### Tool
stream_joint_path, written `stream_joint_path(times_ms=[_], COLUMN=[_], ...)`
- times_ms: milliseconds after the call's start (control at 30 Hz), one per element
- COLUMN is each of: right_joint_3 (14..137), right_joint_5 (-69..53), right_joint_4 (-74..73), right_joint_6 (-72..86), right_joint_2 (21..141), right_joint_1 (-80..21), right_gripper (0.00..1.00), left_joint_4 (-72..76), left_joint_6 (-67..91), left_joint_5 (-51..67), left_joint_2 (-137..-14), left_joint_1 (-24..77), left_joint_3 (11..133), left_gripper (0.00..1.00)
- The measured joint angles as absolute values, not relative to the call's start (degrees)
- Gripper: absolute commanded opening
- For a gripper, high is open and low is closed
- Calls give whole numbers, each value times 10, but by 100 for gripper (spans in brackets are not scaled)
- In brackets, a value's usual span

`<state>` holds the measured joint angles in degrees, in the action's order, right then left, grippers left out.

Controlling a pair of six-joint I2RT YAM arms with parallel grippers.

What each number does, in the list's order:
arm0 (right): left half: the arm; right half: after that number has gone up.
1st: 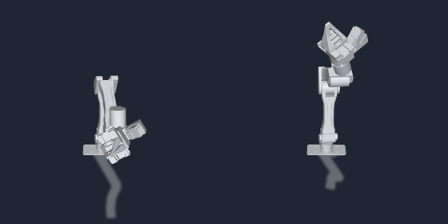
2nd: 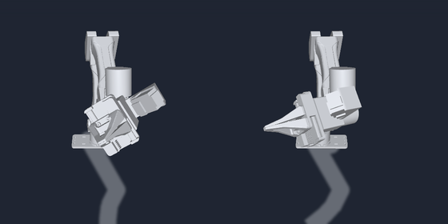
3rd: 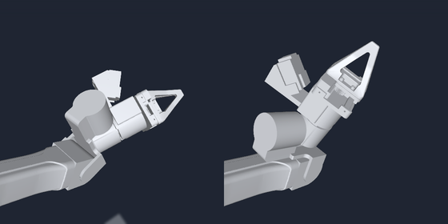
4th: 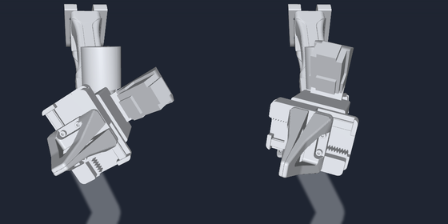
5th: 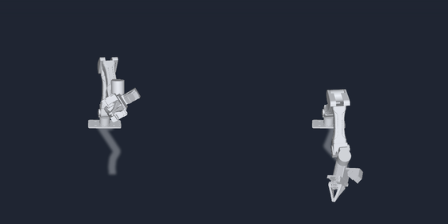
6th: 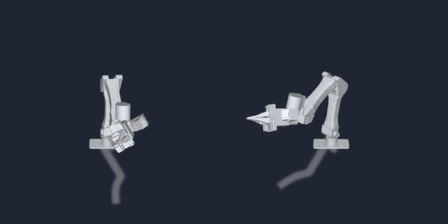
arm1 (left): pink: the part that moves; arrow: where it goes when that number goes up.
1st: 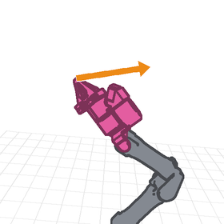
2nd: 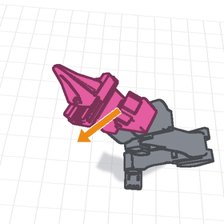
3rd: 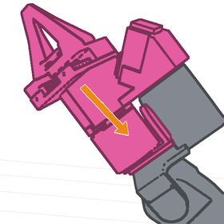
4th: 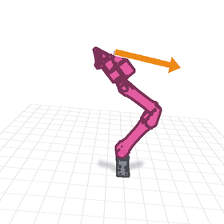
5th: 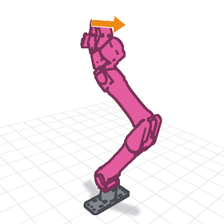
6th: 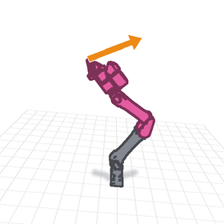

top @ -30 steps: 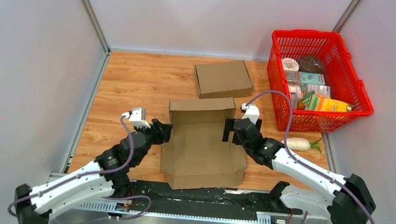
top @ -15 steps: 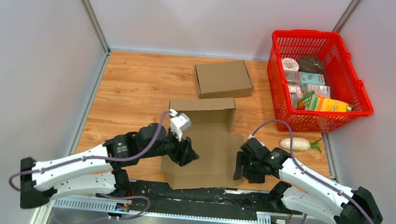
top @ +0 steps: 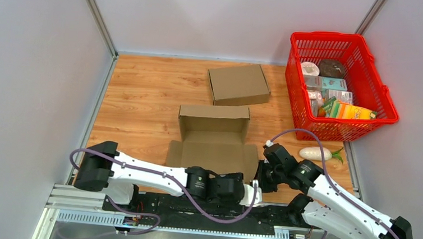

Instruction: Fold the paper box

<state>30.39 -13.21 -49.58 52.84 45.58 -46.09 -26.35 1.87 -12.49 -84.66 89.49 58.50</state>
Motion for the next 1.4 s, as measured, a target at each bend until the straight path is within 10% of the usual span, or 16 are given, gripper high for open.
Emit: stream_joint_path(times_ms=[300,400,433,467,567,733,1033,1400], right_joint_3=[368,378,388,391,424,587,817,601], right_joint_5=[-169,-173,-173,-173,-168,-117,-13,-64], right_joint_4=[-526,-542,-553,-554,-576,-632,-557,-422], right_joint_6=[533,531,526,526,494,397,270,174], right_joint_2=[423,423,423,423,429,483,540,584], right_joint_1=[-446,-445,-444,-444,-439,-389,-244,-366], right_gripper=[0,0,1,29,72,99,100,100], left_joint_4=[-321,-335,-338,-343,-365,-461,-675,-615], left_joint_6=[-55,-63,-64,-64,-54,25,287,715], left_joint_5=[-278,-354,-376,-404,-475,-506,-399,-254], left_joint_2=[-959,-984,-989,-993,-991,-953,-764,-605], left_joint_1=[968,977,978,978,978,977,853,486], left_joint_3=[658,667,668,668,671,684,879,853], left_gripper=[75,51,26,16,2,0,0,0])
